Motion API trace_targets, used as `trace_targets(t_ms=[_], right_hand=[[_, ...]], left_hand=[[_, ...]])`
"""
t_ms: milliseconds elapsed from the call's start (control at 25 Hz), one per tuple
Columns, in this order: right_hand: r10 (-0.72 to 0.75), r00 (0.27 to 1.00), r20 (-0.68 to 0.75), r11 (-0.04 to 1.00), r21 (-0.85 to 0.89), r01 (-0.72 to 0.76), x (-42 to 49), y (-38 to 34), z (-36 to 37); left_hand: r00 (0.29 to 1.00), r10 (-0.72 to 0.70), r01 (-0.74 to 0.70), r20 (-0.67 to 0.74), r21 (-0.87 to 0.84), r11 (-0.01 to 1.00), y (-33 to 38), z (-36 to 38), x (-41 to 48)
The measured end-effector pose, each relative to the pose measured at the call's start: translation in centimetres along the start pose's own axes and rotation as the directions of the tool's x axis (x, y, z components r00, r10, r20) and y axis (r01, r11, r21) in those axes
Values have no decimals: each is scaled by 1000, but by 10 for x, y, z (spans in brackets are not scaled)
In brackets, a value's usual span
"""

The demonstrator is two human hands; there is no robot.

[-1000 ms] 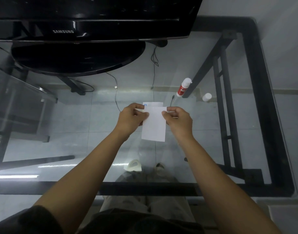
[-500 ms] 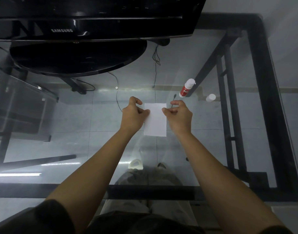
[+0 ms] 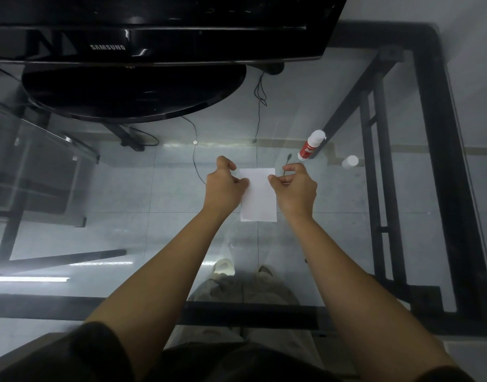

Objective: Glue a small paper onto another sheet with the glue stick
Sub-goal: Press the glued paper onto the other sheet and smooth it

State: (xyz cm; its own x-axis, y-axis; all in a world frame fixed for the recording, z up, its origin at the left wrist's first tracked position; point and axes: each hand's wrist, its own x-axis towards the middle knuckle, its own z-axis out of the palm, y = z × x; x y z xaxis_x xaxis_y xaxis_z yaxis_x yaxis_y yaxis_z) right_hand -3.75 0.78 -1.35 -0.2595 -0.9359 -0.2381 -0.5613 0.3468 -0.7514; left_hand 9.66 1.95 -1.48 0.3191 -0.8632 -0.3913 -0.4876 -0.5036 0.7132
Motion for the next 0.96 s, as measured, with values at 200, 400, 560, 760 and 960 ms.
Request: trace_targets(t_ms=[200,400,560,760,960], right_hand=[[-5,1000,-13,1000,-30,4,1,-2,0],[-403,905,138,888,-182,423,0,13,-6],[-542,650,533,566,-341,751,7,42,-21],[-436,625,648,471,-427,772,9,55,-21],[-403,635,659,439,-469,766,8,53,-22]], left_hand=[[1000,-22,22,-10,29,999,4,2,0],[999,-49,50,-8,64,997,8,1,2],[996,-88,86,24,83,993,12,0,5],[995,-92,90,23,92,992,14,0,4],[992,-125,122,20,109,986,10,-4,-8]])
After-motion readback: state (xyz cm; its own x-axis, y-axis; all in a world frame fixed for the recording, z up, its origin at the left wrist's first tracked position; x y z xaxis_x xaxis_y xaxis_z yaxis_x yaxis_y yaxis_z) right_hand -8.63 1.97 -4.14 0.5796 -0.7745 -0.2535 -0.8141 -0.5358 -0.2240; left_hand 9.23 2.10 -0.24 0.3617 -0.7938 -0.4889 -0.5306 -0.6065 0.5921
